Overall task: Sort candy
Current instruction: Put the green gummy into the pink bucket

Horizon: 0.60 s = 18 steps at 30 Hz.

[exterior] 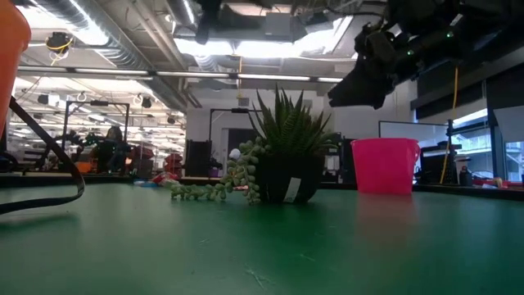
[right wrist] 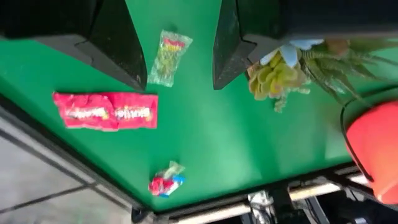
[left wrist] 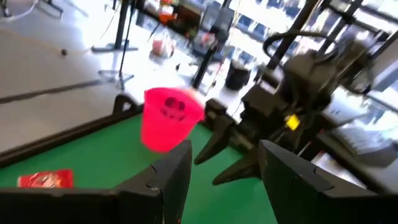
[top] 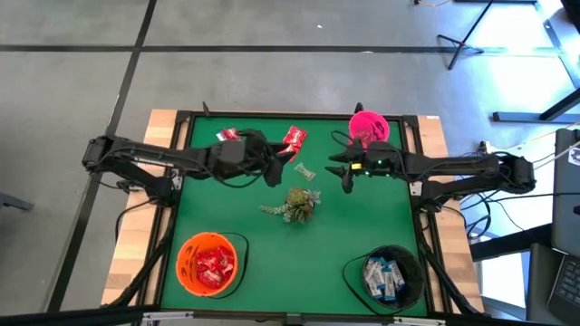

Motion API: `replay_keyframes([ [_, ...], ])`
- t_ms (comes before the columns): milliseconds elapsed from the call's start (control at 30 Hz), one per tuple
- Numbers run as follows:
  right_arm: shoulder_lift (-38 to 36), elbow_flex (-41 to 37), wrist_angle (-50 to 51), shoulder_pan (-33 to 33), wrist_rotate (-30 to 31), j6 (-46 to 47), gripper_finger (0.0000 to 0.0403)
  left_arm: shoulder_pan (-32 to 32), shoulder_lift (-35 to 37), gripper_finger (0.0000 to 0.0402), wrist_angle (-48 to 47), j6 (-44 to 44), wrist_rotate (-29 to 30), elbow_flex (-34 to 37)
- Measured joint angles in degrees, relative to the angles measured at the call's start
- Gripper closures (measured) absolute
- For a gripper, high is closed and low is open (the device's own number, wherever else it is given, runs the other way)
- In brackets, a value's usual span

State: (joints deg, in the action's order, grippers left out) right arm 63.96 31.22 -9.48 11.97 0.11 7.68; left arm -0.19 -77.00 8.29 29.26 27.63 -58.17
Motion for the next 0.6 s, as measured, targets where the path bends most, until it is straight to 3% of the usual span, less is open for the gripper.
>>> replay_keyframes([
  [267, 6.63, 0.00, -7.17, 0.00, -1.96, 2.13, 0.0221, 3.62, -2.33, 0.0223, -0.17, 3.20, -7.19, -0.04],
  [600, 13.41, 2.14, -11.53, 0.00, -4.27, 3.09, 0.0221, 3.83, -2.33, 0.0223, -0.11, 3.12, -7.64, -0.04],
])
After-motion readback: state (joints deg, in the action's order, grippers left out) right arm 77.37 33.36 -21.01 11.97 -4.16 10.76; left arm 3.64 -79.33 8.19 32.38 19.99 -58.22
